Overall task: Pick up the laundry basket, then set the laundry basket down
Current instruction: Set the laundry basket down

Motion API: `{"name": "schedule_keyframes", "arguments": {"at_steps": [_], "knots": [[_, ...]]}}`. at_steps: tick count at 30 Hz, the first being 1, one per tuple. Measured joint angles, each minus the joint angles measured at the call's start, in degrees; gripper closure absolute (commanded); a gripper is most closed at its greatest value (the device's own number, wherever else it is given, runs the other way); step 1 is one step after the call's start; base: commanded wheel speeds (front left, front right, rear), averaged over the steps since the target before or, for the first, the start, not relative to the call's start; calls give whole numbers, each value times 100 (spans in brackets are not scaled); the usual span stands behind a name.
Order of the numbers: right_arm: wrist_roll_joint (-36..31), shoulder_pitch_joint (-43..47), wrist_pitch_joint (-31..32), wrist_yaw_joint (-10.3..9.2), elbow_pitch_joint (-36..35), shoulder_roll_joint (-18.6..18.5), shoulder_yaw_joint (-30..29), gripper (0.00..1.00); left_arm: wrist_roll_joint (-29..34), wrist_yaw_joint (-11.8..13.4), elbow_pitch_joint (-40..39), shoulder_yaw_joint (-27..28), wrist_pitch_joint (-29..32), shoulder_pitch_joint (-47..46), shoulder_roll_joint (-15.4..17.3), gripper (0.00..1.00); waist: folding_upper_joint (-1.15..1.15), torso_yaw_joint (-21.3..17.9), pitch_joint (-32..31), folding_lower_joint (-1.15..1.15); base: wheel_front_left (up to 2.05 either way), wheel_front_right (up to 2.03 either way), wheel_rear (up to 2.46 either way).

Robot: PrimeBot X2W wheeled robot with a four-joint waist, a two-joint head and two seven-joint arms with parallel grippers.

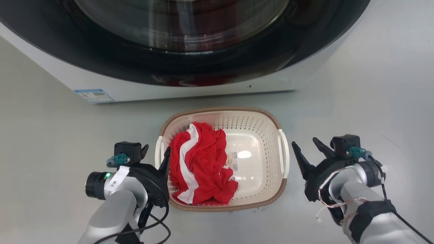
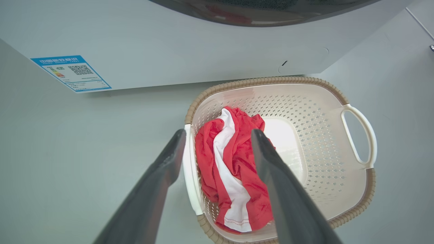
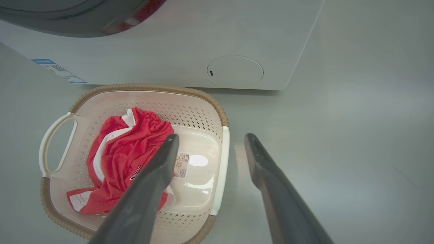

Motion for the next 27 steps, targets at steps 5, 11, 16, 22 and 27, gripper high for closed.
{"name": "schedule_keyframes", "arguments": {"at_steps": [5,11,16,22,27], "knots": [[66,367,0,-19,-237,-114,-142,0,-81,15,-160,3,-63,244,4,0,0,13,-401,0,0,0,0],[65,727,0,-141,-680,-176,-325,0,-65,88,-495,68,-66,550,26,0,0,46,-882,0,0,0,0],[59,1046,0,-269,-1145,-294,-515,0,-19,264,-1043,230,-66,923,180,0,0,78,-1282,0,0,0,0],[-78,1425,0,-502,-1800,-466,-720,0,177,481,-1861,386,-66,1428,350,0,0,109,-1742,0,0,0,0],[-266,1827,-1,-744,-2460,-621,-883,0,354,655,-2705,453,-66,1924,511,0,0,128,-2086,0,0,0,0]]}}
